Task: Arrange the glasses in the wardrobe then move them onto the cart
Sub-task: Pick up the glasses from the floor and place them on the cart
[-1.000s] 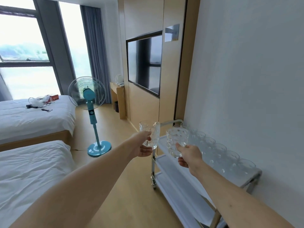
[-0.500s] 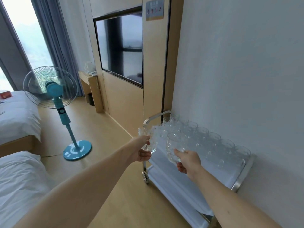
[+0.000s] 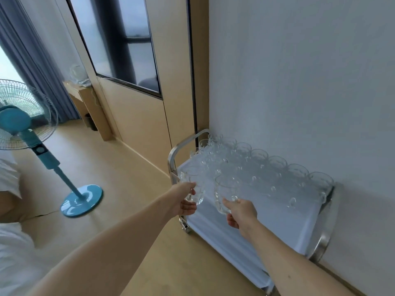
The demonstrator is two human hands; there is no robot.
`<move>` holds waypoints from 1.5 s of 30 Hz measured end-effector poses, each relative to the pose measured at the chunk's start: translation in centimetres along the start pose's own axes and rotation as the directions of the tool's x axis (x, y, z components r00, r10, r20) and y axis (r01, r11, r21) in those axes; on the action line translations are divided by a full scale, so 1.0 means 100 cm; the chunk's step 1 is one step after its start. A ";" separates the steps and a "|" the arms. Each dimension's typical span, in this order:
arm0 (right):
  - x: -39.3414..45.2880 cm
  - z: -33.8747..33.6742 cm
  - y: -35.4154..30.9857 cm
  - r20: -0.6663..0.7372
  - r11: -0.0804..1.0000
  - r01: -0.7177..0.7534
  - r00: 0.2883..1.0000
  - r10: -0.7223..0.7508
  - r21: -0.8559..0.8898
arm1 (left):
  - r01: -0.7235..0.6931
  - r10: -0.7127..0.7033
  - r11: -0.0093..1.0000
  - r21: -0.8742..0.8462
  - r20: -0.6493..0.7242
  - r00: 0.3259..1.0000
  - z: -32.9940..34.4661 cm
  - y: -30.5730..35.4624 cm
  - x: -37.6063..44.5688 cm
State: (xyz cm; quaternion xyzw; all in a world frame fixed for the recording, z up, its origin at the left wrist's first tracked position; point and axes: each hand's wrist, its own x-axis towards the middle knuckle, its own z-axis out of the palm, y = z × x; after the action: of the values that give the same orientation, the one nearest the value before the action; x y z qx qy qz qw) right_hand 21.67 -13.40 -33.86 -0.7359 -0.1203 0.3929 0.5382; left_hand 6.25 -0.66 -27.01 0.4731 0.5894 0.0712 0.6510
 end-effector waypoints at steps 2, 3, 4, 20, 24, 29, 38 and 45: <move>0.018 -0.003 0.007 -0.022 1.000 -0.027 0.999 0.027 -0.005 | 0.022 -0.022 1.000 0.016 0.015 1.000 0.008 0.004 0.022; 0.026 -0.005 0.009 -0.033 0.999 -0.041 0.999 0.041 -0.010 | 0.029 -0.030 0.999 0.014 0.027 0.999 0.012 0.006 0.032; 0.033 -0.008 0.011 -0.043 0.998 -0.055 0.998 0.054 -0.014 | 0.036 -0.036 0.999 0.008 0.040 0.999 0.017 0.008 0.041; 0.082 -0.021 0.023 -0.315 0.974 -0.225 0.925 0.210 -0.012 | 0.077 -0.097 0.994 0.072 0.341 0.935 0.072 0.041 0.125; 0.084 -0.018 0.025 -0.407 0.969 -0.242 0.880 0.244 0.058 | 0.075 -0.122 0.989 0.124 0.439 0.890 0.085 0.047 0.140; 0.086 -0.012 0.030 -0.507 0.959 -0.253 0.815 0.281 0.125 | 0.031 -0.118 0.984 0.175 0.513 0.850 0.099 0.053 0.159; 0.092 0.004 0.053 -0.557 0.913 -0.270 0.726 0.402 0.306 | 0.034 -0.192 0.961 0.275 0.573 0.797 0.117 0.036 0.190; 0.108 -0.016 0.064 -0.607 0.917 -0.280 0.688 0.397 0.283 | 0.061 -0.189 0.967 0.245 0.542 0.819 0.150 0.022 0.206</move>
State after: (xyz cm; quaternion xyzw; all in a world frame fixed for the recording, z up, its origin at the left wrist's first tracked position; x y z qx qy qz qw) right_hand 28.41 -10.57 -44.25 -0.7873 0.2468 0.2124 0.5235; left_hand 25.80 5.92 -42.02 0.5012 0.4064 -0.1786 0.7428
